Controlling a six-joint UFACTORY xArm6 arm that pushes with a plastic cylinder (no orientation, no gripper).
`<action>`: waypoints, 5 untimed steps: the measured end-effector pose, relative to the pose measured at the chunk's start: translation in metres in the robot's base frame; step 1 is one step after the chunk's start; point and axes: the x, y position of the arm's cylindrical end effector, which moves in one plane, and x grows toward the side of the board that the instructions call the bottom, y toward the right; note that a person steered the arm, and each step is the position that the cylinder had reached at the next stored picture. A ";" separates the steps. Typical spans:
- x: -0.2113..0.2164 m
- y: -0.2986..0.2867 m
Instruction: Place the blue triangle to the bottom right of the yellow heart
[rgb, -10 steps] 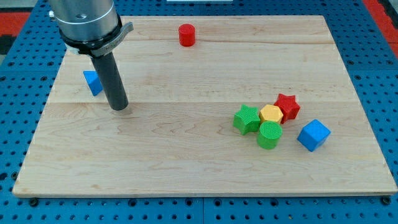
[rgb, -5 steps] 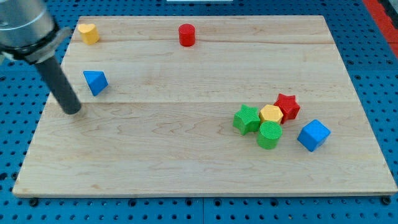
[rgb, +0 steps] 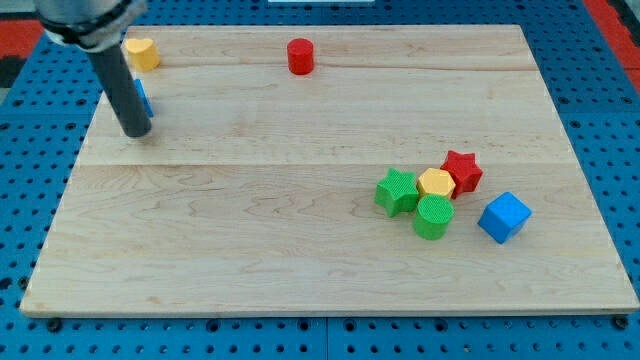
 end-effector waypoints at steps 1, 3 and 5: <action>-0.028 0.003; -0.059 0.003; -0.049 -0.035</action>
